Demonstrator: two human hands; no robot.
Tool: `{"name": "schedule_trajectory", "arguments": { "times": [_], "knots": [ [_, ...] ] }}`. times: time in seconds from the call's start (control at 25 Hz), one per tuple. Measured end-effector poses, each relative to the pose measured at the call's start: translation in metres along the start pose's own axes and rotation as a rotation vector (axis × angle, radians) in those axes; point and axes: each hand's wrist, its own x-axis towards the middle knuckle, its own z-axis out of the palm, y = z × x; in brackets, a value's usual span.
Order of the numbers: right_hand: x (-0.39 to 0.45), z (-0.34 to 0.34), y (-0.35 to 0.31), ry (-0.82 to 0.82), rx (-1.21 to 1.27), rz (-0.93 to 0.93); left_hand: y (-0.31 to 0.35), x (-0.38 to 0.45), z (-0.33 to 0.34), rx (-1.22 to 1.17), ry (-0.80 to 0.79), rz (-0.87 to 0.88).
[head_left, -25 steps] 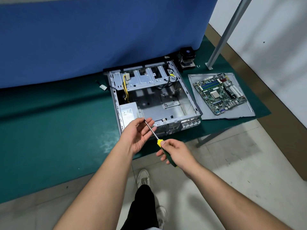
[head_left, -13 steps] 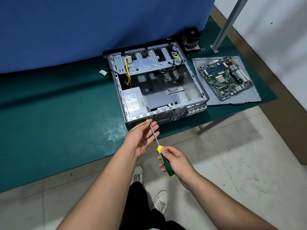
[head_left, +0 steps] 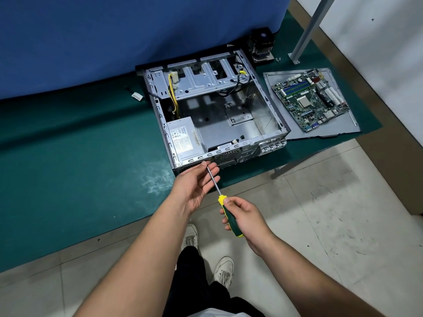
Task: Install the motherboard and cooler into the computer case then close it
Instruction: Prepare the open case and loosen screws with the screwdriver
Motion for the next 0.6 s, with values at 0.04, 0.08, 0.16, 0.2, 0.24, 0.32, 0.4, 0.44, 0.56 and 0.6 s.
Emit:
{"name": "schedule_trajectory", "arguments": {
  "times": [0.04, 0.08, 0.16, 0.2, 0.24, 0.32, 0.4, 0.44, 0.56, 0.6],
  "knots": [
    [0.000, 0.001, 0.001, 0.004, 0.005, 0.001, 0.001, 0.000, 0.000, 0.012, 0.002, -0.004],
    [-0.001, 0.002, 0.001, 0.006, 0.010, 0.002, 0.001, 0.000, 0.001, 0.027, 0.004, -0.008],
    [0.000, 0.003, 0.001, 0.014, 0.022, 0.006, 0.001, 0.000, 0.003, 0.052, 0.010, -0.011],
    [0.000, 0.003, 0.001, 0.018, 0.029, 0.008, 0.001, 0.000, 0.004, 0.055, 0.013, -0.010],
    [0.000, 0.004, 0.000, 0.020, 0.037, 0.011, 0.002, -0.001, 0.004, 0.056, 0.011, -0.008],
    [0.000, 0.004, -0.002, 0.015, 0.062, 0.021, 0.001, -0.002, 0.002, 0.074, 0.000, -0.003],
    [0.001, 0.005, -0.003, 0.006, 0.088, 0.044, -0.002, -0.006, -0.002, 0.119, -0.028, -0.004],
    [0.001, 0.005, -0.004, -0.008, 0.110, 0.064, -0.004, -0.009, -0.004, 0.148, -0.050, -0.008],
    [0.001, 0.005, -0.007, -0.102, 0.256, 0.176, -0.012, -0.018, -0.007, 0.215, -0.111, -0.012],
    [0.000, 0.005, -0.009, -0.135, 0.305, 0.214, -0.013, -0.020, -0.007, 0.226, -0.116, 0.001]
  ]
}}
